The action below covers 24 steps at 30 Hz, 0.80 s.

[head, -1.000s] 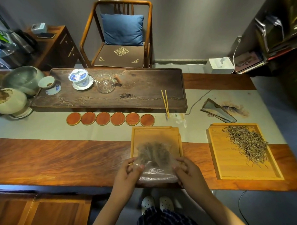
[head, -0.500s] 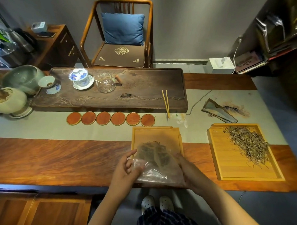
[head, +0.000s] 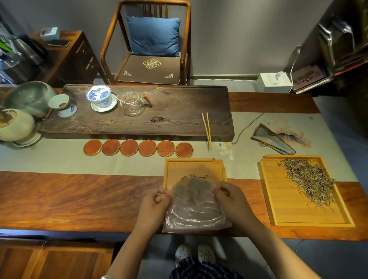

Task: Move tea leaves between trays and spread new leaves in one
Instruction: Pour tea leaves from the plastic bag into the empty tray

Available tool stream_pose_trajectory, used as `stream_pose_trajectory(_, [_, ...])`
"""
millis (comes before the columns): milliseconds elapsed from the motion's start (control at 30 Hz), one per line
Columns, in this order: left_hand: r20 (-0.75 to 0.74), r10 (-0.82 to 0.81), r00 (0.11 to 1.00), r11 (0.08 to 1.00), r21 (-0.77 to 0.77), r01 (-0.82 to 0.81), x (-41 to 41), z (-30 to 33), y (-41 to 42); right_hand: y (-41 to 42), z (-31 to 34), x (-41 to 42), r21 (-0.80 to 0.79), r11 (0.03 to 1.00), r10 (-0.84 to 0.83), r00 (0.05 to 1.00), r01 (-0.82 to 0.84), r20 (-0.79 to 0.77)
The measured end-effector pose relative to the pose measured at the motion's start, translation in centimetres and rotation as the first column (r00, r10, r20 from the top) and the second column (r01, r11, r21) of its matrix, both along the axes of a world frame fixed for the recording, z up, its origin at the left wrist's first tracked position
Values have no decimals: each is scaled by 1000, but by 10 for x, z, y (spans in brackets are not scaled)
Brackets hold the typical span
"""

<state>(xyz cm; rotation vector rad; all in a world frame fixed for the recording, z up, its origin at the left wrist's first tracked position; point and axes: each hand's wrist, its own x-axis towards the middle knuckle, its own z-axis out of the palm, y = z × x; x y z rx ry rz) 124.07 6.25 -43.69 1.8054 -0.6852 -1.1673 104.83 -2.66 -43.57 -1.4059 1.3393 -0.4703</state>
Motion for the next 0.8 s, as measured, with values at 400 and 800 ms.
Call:
stream_pose_trajectory(400, [24,103,994,967,-235,-95,3,18,-4,-9,24,-6,-74,997,-24,997,29,72])
stream_pose_trajectory(800, [-20,118,993,939,-322,-118,5,42,-8,-12,56,-9,-164,986,7,992,14,129])
